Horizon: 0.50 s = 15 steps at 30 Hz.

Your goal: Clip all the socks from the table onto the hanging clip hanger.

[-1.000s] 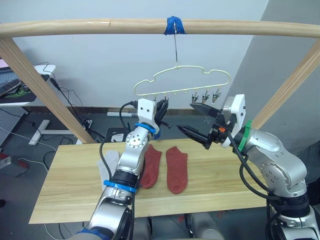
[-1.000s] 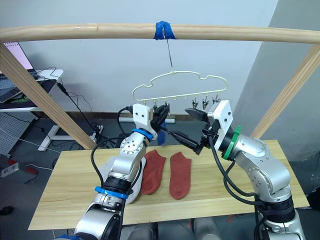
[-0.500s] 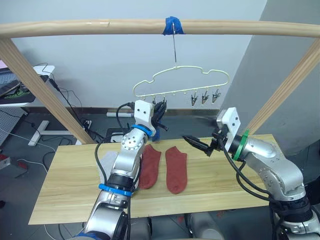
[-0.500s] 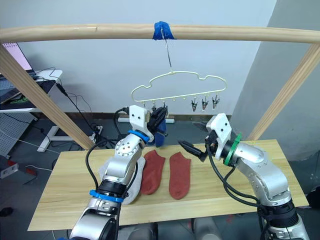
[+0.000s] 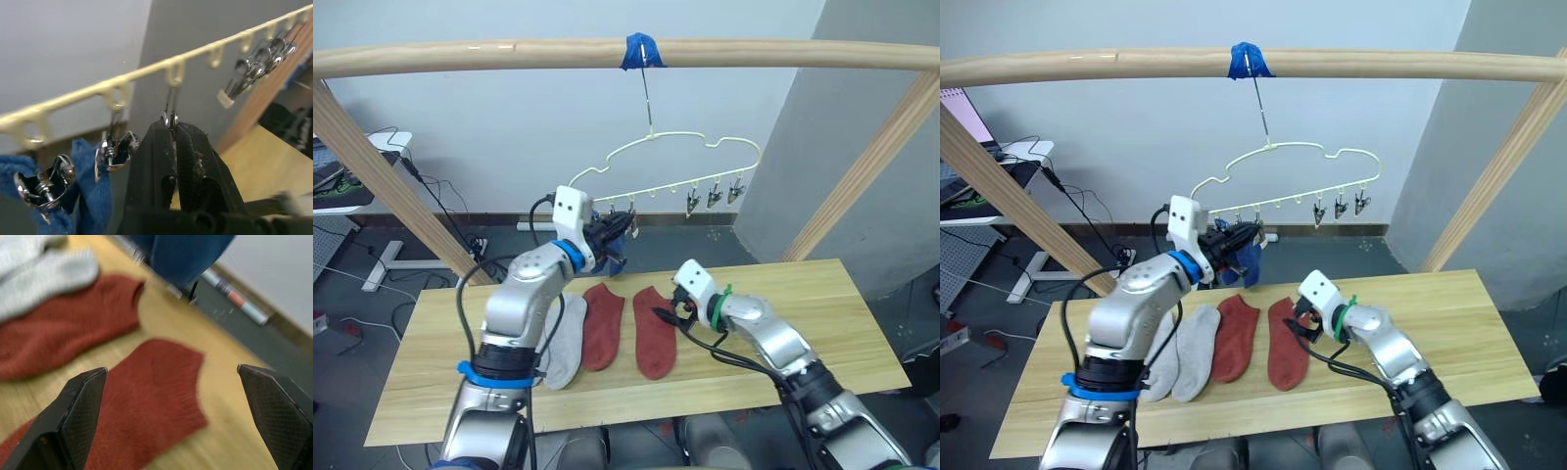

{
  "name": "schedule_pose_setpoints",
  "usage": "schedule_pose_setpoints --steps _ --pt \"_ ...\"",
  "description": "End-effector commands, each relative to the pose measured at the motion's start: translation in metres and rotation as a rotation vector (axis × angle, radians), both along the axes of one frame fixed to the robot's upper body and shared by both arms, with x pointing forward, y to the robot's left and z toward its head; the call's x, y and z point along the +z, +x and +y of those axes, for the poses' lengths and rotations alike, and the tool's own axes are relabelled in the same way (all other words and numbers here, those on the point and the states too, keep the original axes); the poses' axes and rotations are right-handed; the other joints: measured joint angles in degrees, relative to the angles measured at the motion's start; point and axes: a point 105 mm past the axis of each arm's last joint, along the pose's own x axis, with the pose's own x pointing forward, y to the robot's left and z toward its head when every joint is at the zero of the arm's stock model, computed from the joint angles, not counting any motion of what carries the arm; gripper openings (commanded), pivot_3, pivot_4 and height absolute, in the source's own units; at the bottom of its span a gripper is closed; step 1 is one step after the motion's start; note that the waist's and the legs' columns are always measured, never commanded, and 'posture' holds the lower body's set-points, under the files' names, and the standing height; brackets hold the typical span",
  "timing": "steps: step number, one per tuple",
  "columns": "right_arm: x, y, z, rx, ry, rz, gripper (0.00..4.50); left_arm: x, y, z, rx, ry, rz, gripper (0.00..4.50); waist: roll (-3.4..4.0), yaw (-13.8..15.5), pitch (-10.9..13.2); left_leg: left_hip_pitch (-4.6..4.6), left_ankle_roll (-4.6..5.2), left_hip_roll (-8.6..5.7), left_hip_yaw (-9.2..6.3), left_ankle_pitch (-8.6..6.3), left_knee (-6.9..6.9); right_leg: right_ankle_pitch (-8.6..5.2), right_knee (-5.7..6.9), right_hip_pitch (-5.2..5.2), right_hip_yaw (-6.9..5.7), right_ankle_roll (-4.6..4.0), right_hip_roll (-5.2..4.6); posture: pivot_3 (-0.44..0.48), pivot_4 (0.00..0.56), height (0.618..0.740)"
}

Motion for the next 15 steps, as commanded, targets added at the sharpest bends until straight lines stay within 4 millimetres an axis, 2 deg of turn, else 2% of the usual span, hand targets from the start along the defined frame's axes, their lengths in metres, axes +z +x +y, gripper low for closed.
schedule_pose_setpoints --steps 1,9,12,15 --pt "-0.014 0.006 0.001 0.013 -0.04 0.002 4.5 0.013 0.0 0.007 0.015 -0.065 0.069 0.0 0.0 0.08 0.0 -0.02 0.0 -0.02 -0.01 0.0 0.0 0.0 -0.01 0.0 -0.01 0.0 -0.02 -0.105 0.155 0.74" --pt "-0.044 0.007 0.004 0.031 -0.101 0.059 4.5 0.016 -0.006 0.005 -0.025 -0.085 0.157 0.0 0.01 -0.02 0.0 -0.01 -0.01 -0.02 -0.02 0.0 -0.03 0.02 -0.04 0.01 -0.01 -0.03 -0.03 -0.089 0.156 0.74" --pt "-0.051 0.005 0.003 0.044 -0.123 0.064 3.9 0.01 -0.008 0.009 -0.012 -0.084 0.186 0.0 0.0 -0.05 0.0 0.02 -0.01 -0.01 -0.01 0.0 -0.02 0.02 -0.02 0.01 0.0 -0.02 -0.03 -0.086 0.156 0.74" --pt "-0.049 0.005 0.002 0.058 -0.111 0.049 2.97 0.009 -0.012 0.009 -0.031 -0.158 0.254 0.0 0.01 -0.01 0.0 0.06 -0.02 -0.02 -0.02 0.01 -0.01 0.01 0.05 0.03 0.0 -0.01 -0.03 -0.084 0.155 0.74"
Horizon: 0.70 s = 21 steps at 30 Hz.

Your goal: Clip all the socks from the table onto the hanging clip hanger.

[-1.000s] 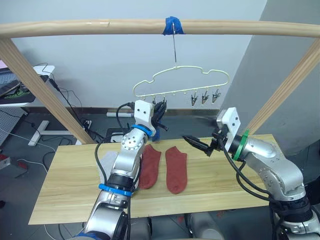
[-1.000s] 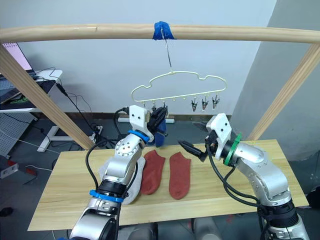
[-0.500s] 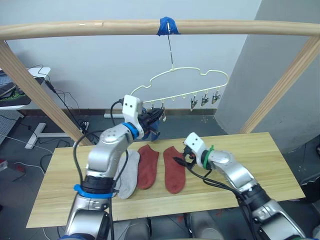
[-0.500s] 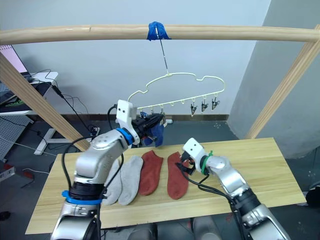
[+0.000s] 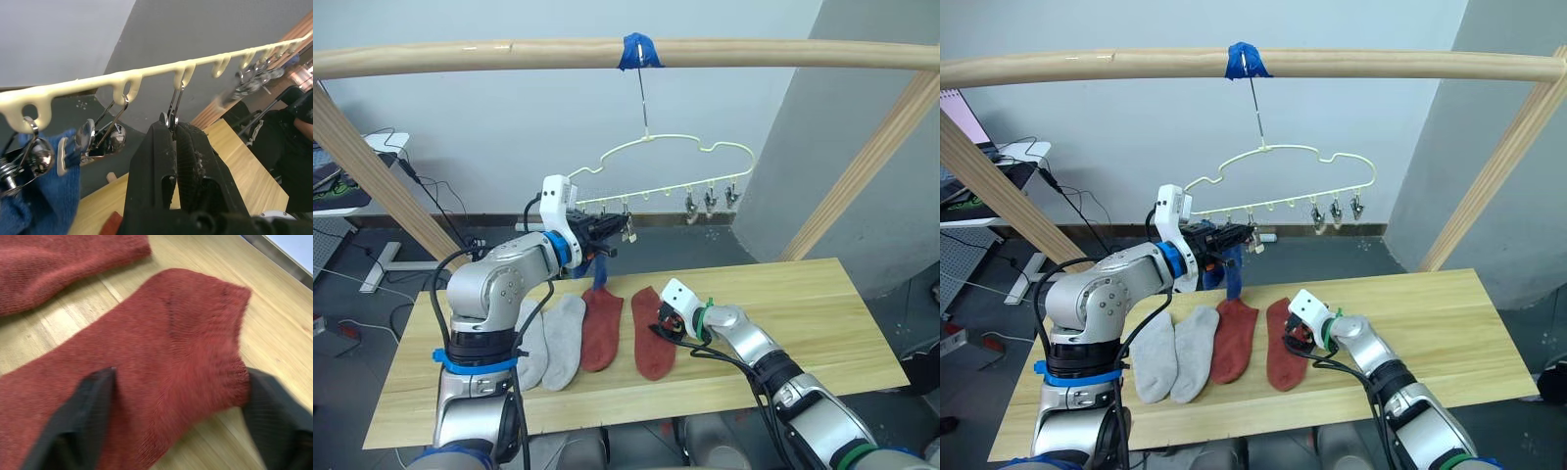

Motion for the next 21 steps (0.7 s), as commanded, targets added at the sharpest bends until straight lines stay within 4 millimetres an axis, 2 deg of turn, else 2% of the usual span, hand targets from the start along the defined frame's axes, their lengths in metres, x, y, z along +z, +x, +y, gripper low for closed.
schedule_pose_setpoints --steps 1,8,14,17,21 --pt "-0.001 -0.001 -0.004 0.016 -0.002 -0.014 2.54 0.002 -0.006 0.004 -0.006 -0.063 0.055 0.0 0.0 -0.01 0.0 0.0 0.0 0.0 0.0 0.0 0.01 0.0 0.02 0.0 0.0 0.0 0.0 -0.083 0.156 0.74" --pt "0.006 -0.004 -0.017 0.031 0.011 -0.06 0.14 0.001 -0.004 0.009 0.015 -0.075 0.075 0.0 0.0 0.02 0.0 -0.02 0.0 0.0 0.0 0.0 0.02 0.0 -0.02 0.01 0.0 0.01 0.0 -0.087 0.159 0.74" --pt "0.017 -0.007 -0.024 0.025 0.064 -0.089 0.06 -0.001 -0.004 0.008 0.016 -0.082 0.087 0.0 0.0 -0.05 0.0 -0.01 0.0 0.0 0.01 0.0 0.01 0.0 -0.03 0.01 0.01 0.01 0.0 -0.093 0.163 0.74" --pt "0.074 -0.018 -0.015 0.116 0.233 -0.198 0.06 -0.001 -0.005 0.009 0.0 -0.175 0.155 0.0 0.08 0.04 0.06 -0.01 0.0 -0.01 0.01 0.0 0.01 -0.01 -0.01 0.0 0.02 0.02 0.0 -0.101 0.166 0.74" --pt "0.108 -0.039 -0.007 0.261 0.26 -0.259 0.06 0.001 -0.008 0.007 -0.039 -0.256 0.221 0.0 0.08 -0.05 0.06 -0.03 -0.01 -0.01 0.02 0.0 0.04 0.0 -0.04 0.01 0.03 0.05 0.0 -0.112 0.167 0.74"
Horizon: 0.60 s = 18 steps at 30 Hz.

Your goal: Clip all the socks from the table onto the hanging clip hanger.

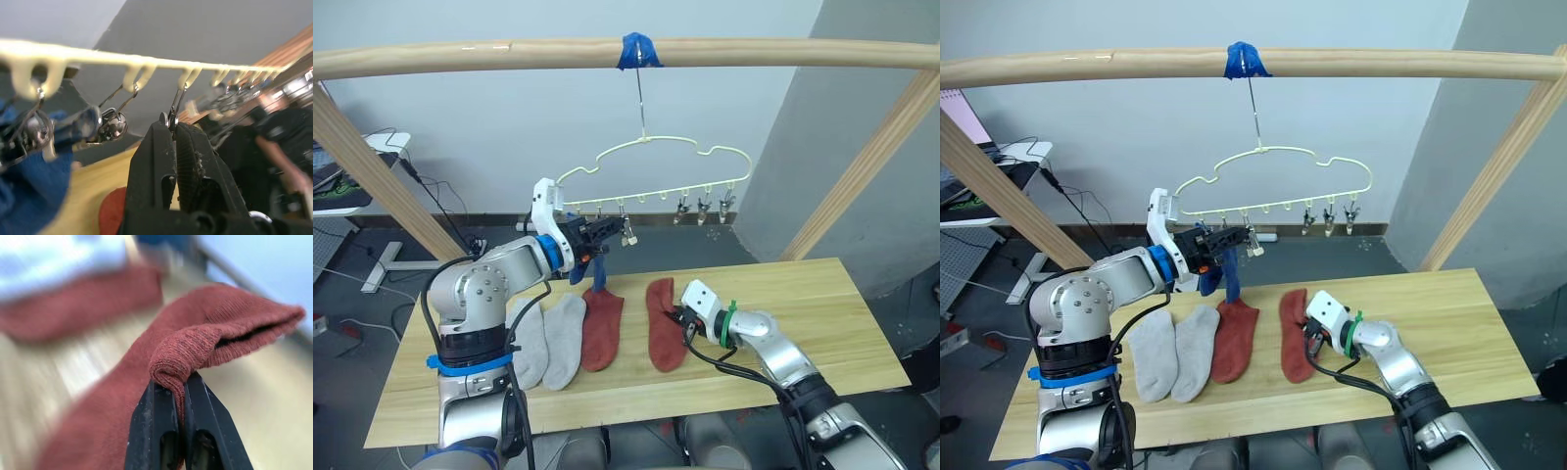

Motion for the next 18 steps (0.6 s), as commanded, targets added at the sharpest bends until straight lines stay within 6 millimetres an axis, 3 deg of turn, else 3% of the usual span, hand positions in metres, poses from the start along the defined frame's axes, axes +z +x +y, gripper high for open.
schedule_pose_setpoints --steps 1,9,18 --pt "0.036 -0.016 0.014 0.121 0.078 -0.066 0.06 0.001 -0.004 -0.002 -0.041 -0.039 0.039 0.0 -0.02 -0.02 -0.01 0.03 0.0 0.0 0.0 0.0 0.0 0.0 -0.02 0.02 -0.01 0.0 0.0 -0.112 0.167 0.74" --pt "0.066 -0.03 0.028 0.189 0.245 -0.022 0.06 0.005 -0.009 -0.006 -0.089 -0.055 0.043 0.0 -0.02 0.02 -0.01 0.0 0.0 0.01 -0.01 0.0 -0.03 -0.01 -0.05 0.0 -0.01 -0.01 0.01 -0.123 0.165 0.74" --pt "0.083 -0.024 0.027 0.16 0.349 0.002 0.06 0.002 -0.014 -0.005 -0.106 -0.048 0.048 0.0 -0.01 0.04 0.0 -0.01 0.0 0.01 -0.01 0.0 -0.05 -0.01 -0.06 -0.01 -0.02 -0.02 0.01 -0.116 0.161 0.74"
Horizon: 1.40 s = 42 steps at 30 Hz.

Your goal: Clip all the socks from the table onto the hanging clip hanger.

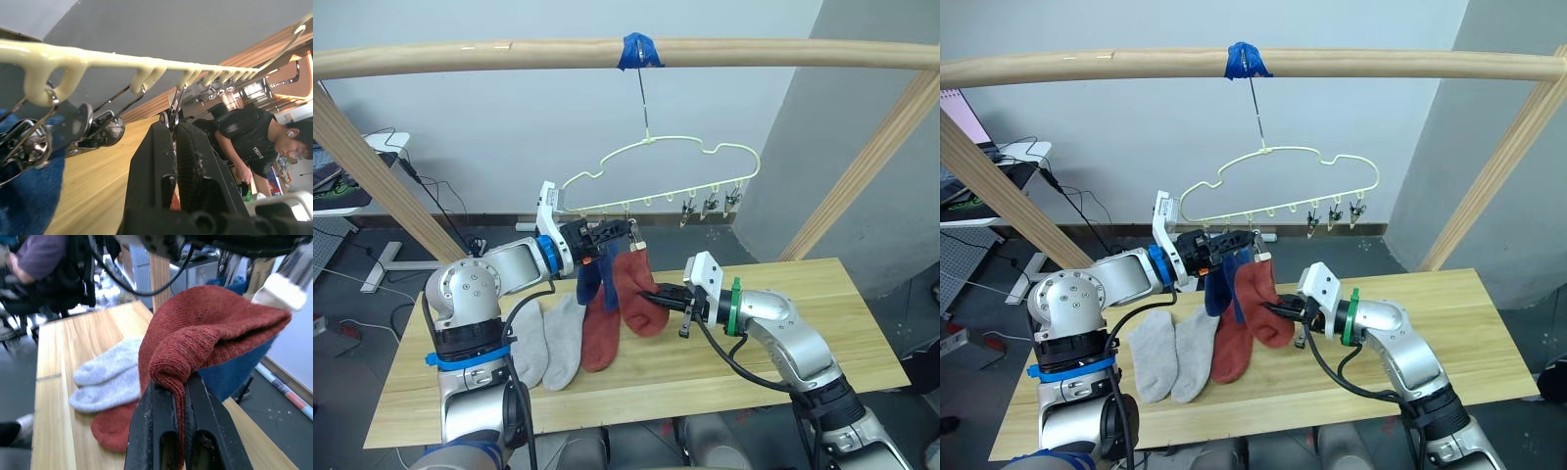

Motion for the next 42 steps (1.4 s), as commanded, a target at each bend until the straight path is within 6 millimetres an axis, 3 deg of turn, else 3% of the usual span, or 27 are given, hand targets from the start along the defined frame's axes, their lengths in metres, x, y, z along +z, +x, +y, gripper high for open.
schedule_pose_setpoints --steps 1,11,24,33,42 --pt "0.023 0.001 -0.001 0.006 0.067 -0.038 0.06 0.0 -0.004 0.001 -0.013 0.01 -0.005 0.0 0.0 0.03 0.0 0.0 0.0 0.0 0.0 0.0 0.0 0.0 0.0 0.0 0.0 0.0 0.0 -0.115 0.159 0.74" --pt "0.029 0.003 -0.003 0.005 0.102 -0.027 0.06 0.001 -0.005 0.0 -0.015 0.003 -0.013 0.0 0.0 0.06 0.0 -0.01 0.0 0.0 0.0 0.0 0.0 0.0 -0.02 0.0 0.0 0.0 0.0 -0.111 0.155 0.74" --pt "0.044 -0.009 -0.003 0.04 0.164 0.016 0.06 0.0 -0.007 0.004 -0.002 -0.011 -0.009 0.0 0.0 0.09 0.0 -0.03 0.0 0.0 0.0 0.0 0.0 0.0 -0.03 -0.01 0.0 0.0 0.0 -0.104 0.149 0.74" --pt "0.044 -0.002 0.005 0.011 0.175 0.019 0.06 0.008 -0.007 0.002 -0.009 -0.058 -0.014 0.0 0.0 0.11 0.0 -0.04 0.0 0.0 0.0 0.0 -0.01 0.0 -0.05 -0.02 0.0 0.0 0.0 -0.1 0.148 0.74" --pt "0.039 0.007 -0.001 -0.039 0.18 0.008 0.06 0.015 -0.011 0.0 -0.033 -0.047 -0.08 0.0 0.0 0.21 0.0 -0.08 0.0 0.0 0.0 0.0 -0.02 0.0 -0.06 -0.05 0.0 0.0 -0.01 -0.102 0.149 0.74"
